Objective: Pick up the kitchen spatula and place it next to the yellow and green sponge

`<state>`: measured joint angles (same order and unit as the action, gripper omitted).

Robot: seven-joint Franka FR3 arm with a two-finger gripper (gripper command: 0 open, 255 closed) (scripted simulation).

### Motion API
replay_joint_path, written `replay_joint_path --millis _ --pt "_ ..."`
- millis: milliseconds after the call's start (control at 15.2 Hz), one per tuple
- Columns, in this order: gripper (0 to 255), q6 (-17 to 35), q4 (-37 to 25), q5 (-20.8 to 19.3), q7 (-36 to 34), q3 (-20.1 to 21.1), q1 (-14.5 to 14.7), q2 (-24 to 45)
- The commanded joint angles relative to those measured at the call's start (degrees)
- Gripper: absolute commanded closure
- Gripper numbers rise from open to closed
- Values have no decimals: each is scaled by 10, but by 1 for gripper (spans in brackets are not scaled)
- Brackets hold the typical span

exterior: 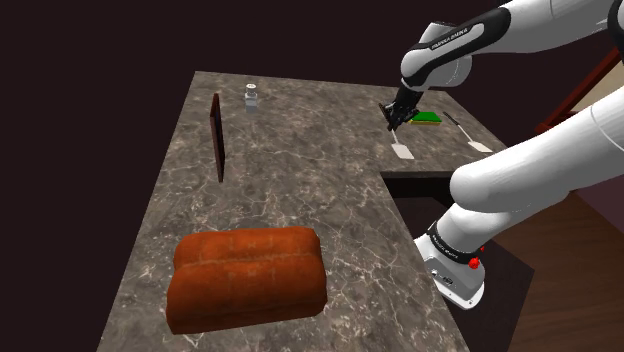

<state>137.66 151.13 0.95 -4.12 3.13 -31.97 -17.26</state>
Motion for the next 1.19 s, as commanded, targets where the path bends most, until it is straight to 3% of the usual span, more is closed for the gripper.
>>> replay_joint_path --millis 0,264,330,660,924,1122 --pt "255 2 0 0 0 0 0 1" --pt "255 2 0 0 0 0 0 1" --pt "0 2 0 0 0 0 0 1" --pt "0 2 0 0 0 0 0 1" --pt "0 -85 -32 2 1 -2 1 -53" --pt "0 -85 -32 2 1 -2 1 -53"
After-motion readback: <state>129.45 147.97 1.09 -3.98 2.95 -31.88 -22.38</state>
